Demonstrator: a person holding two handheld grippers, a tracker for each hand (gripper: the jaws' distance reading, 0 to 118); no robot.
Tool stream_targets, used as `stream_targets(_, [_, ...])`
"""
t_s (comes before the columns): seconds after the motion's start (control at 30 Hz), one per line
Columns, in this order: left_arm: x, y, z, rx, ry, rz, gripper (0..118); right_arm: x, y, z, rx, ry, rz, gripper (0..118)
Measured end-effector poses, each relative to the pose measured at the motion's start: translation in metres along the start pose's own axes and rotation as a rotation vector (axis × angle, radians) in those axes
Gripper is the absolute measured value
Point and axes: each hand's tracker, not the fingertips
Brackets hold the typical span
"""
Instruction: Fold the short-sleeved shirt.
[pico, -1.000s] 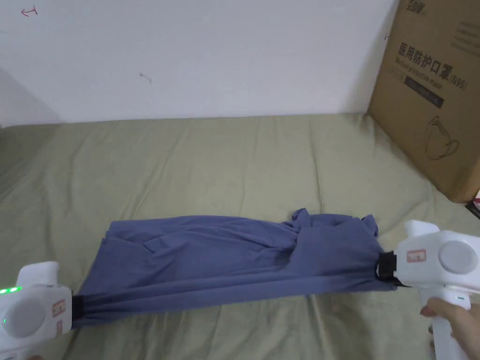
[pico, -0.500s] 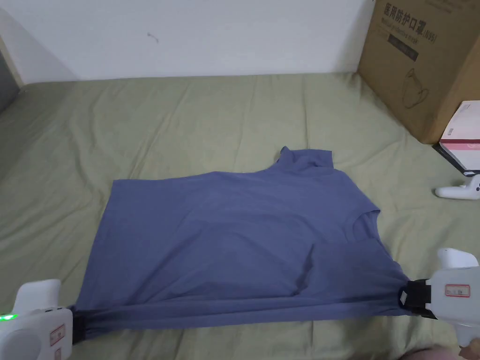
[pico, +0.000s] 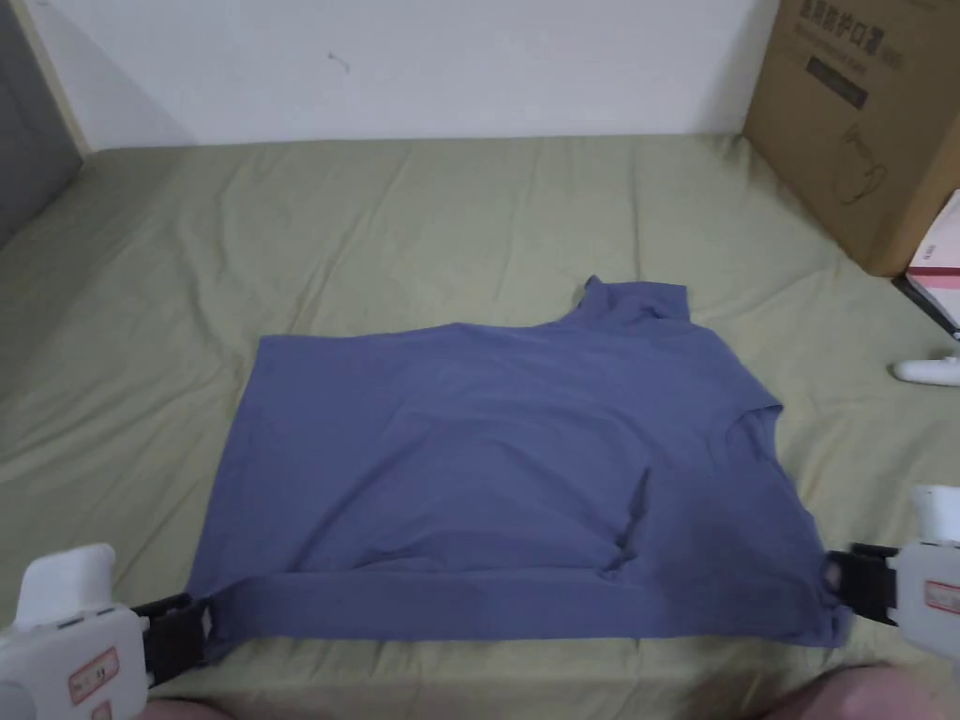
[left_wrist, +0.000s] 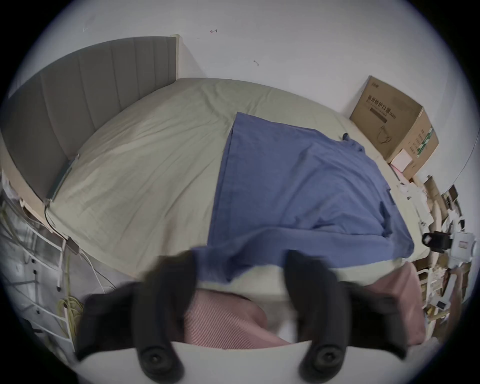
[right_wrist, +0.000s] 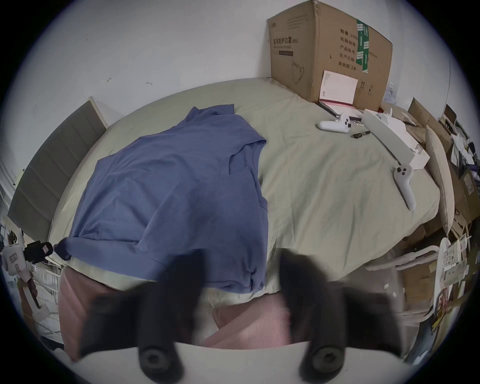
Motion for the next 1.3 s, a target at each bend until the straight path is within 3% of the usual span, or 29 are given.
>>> stream_targets(0.13, [0.000,-0.014,-0.005,-0.039,0.077,-0.053,1,0.003,-0.012,-0.001,-0.006,0.020,-0.038,0])
stream_targets(0.27, [-0.011,-0.004,-0.015,-0.021,0.073,0.018,6,0.003,-0.015,-0.003,-0.014,0.007,-0.062,0])
stream_targets(0.3, [-0.015,0.002,-0.019,-0.023,0.073,0.025,25,0.004,-0.014,-0.005,-0.017,0.011,-0.066,0])
stream_targets(0.33, [-0.016,0.006,-0.023,-0.023,0.075,0.028,67,0.004,-0.012,-0.008,-0.027,0.012,-0.068,0])
stream_targets(0.37, [-0.017,0.009,-0.028,-0.017,0.078,0.028,91,0.004,-0.011,-0.011,-0.033,0.011,-0.072,0])
stream_targets(0.4, [-0.018,0.012,-0.032,-0.008,0.082,0.025,100,0.004,-0.011,-0.013,-0.039,0.011,-0.076,0])
stream_targets(0.43, [-0.016,0.017,-0.035,-0.010,0.090,0.025,100,0.004,-0.011,-0.016,-0.048,0.012,-0.080,0])
stream_targets(0.53, [-0.019,0.022,-0.055,-0.057,0.072,0.026,99,0.002,-0.013,-0.022,-0.062,0.023,-0.097,0])
stream_targets(0.57, [-0.020,0.021,-0.064,-0.111,0.070,0.046,93,0.001,-0.014,-0.024,-0.069,0.029,-0.102,0])
stream_targets(0.6, [-0.020,0.019,-0.070,-0.156,0.060,0.062,71,0.000,-0.014,-0.026,-0.076,0.030,-0.104,0])
stream_targets(0.63, [-0.021,0.017,-0.073,-0.153,0.043,0.058,23,-0.001,-0.014,-0.027,-0.083,0.032,-0.103,0])
stream_targets(0.67, [-0.019,0.015,-0.077,-0.151,0.053,0.059,6,-0.001,-0.016,-0.028,-0.087,0.036,-0.096,0])
stream_targets(0.8, [-0.002,0.015,-0.074,-0.145,0.093,-0.012,6,-0.001,-0.012,-0.029,-0.092,0.045,-0.074,4])
stream_targets(0.9, [-0.003,0.019,-0.071,-0.142,0.082,0.000,5,-0.004,-0.006,-0.032,-0.098,0.036,-0.019,70])
stream_targets(0.93, [-0.002,0.019,-0.070,-0.140,0.083,-0.001,5,-0.004,-0.005,-0.034,-0.093,0.029,-0.012,82])
stream_targets(1.07, [-0.003,0.020,-0.071,-0.147,0.098,-0.033,5,0.005,0.004,-0.052,-0.105,0.056,-0.048,80])
stream_targets(1.1, [-0.001,0.020,-0.071,-0.148,0.102,-0.034,6,0.009,0.006,-0.064,-0.133,0.066,-0.048,69])
stream_targets(1.13, [-0.001,0.020,-0.072,-0.149,0.102,-0.034,5,0.010,0.004,-0.074,-0.188,0.073,-0.046,25])
stream_targets(1.17, [-0.001,0.019,-0.072,-0.153,0.103,-0.033,6,0.012,0.001,-0.082,-0.196,0.077,-0.048,13])
stream_targets(1.2, [0.000,0.019,-0.072,-0.153,0.103,-0.032,5,0.012,-0.002,-0.087,-0.236,0.069,-0.058,3])
stream_targets(1.3, [0.001,0.019,-0.070,-0.154,0.111,-0.042,6,0.010,-0.005,-0.073,-0.190,0.084,-0.061,2])
